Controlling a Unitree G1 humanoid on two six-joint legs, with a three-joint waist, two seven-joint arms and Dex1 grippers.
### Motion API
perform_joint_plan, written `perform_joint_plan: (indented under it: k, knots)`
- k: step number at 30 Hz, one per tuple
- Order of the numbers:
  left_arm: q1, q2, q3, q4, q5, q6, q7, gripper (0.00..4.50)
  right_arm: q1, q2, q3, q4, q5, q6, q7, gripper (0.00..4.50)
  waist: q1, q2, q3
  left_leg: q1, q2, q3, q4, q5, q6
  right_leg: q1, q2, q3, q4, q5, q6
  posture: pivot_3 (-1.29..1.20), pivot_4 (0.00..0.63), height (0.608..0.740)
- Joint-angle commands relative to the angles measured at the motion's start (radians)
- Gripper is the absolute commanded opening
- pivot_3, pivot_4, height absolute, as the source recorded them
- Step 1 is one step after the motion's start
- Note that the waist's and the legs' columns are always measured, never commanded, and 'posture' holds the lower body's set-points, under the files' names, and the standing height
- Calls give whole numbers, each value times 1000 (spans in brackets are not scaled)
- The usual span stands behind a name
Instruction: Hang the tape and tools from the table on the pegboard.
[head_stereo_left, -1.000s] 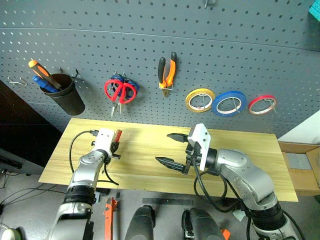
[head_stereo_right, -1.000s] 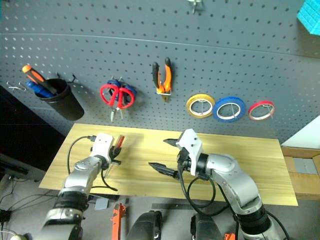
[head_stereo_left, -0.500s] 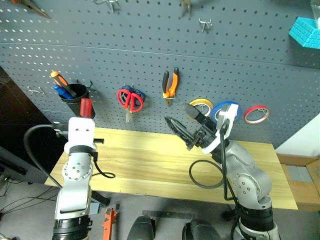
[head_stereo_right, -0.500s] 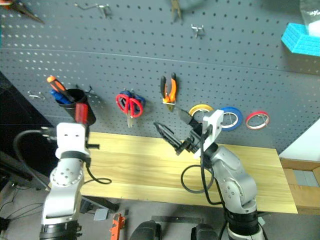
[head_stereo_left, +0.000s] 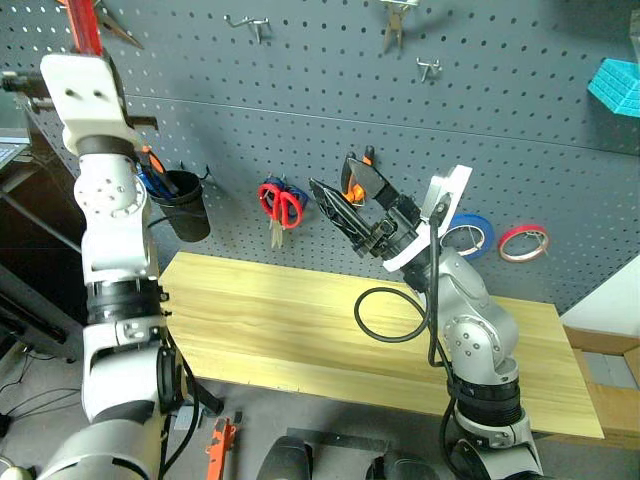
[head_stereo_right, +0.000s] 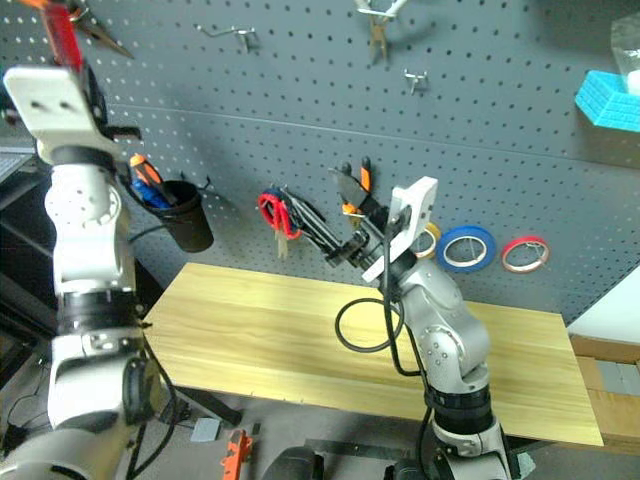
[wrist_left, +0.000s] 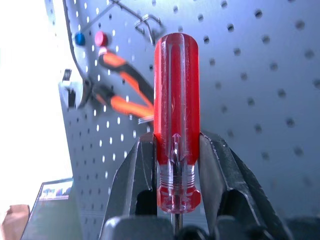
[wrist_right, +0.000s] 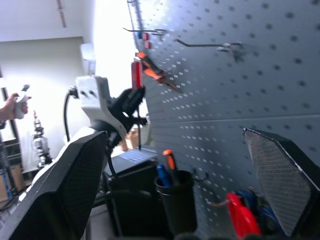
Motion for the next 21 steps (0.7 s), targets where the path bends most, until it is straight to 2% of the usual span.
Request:
perform_joint_plan:
  k: [1,7,21]
  knots:
    - [-64,35,-3,130,-5,-101,5,800,-18,-10,0,-27,-9,-33,-13,4500,-1,0,0,0,0,0,0,0,0,0,0,0,0,0,0,176,41,740]
    - [-56,31,9,281,-49,-160,-8,800,2,-30,9,-39,-9,-31,-27,4500,-5,0,0,-1,0,-1,1,0,0,0,0,-1,0,0,0,175,55,740]
    - [-86,12,-23,385,-82,-215,-45,800,23,-45,31,-52,-2,-24,-52,4500,-14,0,0,-1,0,-1,1,0,0,0,0,-1,1,0,0,173,74,740]
